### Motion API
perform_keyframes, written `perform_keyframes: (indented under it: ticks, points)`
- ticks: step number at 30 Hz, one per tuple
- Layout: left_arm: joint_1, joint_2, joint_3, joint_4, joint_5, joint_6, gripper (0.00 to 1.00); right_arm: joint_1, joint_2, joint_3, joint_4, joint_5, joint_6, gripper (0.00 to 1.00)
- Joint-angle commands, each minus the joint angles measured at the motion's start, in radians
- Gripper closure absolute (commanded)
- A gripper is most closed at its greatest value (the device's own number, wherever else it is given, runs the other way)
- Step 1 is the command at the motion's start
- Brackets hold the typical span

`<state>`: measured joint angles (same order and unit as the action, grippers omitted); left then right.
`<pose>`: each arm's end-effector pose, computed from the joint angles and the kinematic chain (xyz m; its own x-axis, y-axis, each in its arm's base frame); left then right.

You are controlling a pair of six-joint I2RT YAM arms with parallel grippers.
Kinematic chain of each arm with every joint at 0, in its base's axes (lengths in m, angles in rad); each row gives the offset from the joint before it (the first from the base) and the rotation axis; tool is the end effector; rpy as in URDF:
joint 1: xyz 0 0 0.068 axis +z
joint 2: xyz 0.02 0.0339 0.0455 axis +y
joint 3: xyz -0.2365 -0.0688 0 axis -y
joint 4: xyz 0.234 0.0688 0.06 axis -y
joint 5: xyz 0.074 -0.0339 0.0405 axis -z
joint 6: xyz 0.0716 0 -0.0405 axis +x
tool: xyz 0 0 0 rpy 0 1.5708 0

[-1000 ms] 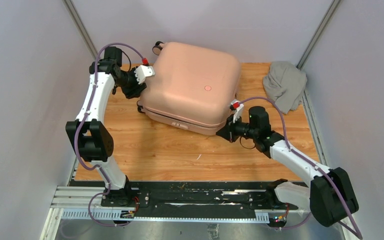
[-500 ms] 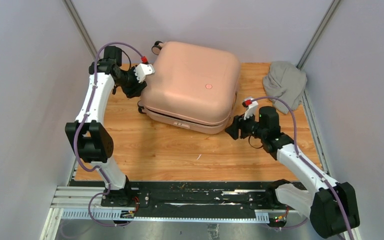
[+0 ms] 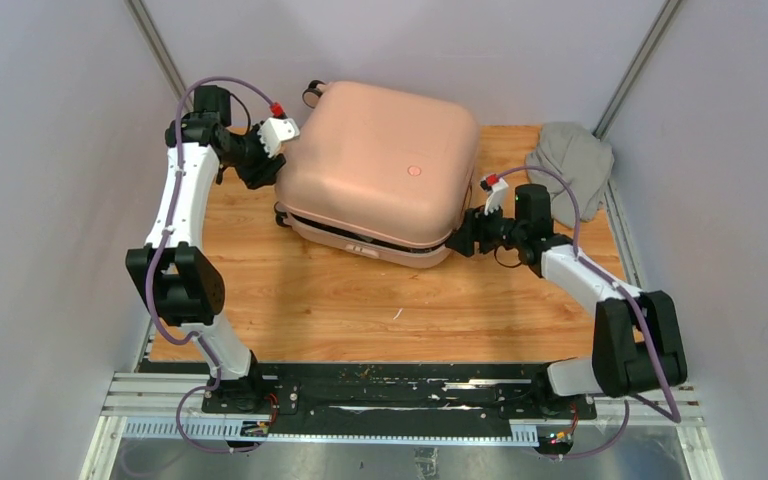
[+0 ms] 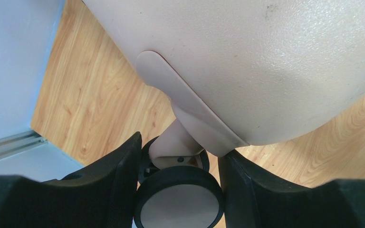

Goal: Pack the luggage
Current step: Zip the luggage at the corner of the board.

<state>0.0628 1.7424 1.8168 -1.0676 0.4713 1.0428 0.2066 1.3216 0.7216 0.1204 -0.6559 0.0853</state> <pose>0.3658 -0.0096 0.3083 -0.2558 0.7551 -0.6037 0.8187 0.5012 0.2800 0.2892 0.1052 0.1998 -0.5089 -0.0377 -0.8600 -0.6511 0.6703 0.3560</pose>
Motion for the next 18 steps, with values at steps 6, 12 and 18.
perform_keyframes:
  ticks: [6, 12, 18]
  points:
    - [0.13, -0.089, 0.018, 0.109, -0.031, -0.1, 1.0, 0.105, 0.23, 0.187, 0.108, -0.178, -0.008, 0.38]
    - [0.159, -0.118, -0.034, 0.109, -0.036, -0.069, 1.0, 0.104, 0.215, 0.19, 0.083, -0.134, -0.036, 0.41]
    - [0.178, -0.104, -0.033, 0.109, -0.032, -0.073, 1.0, -0.008, 0.171, 0.147, 0.085, -0.156, -0.059, 0.4]
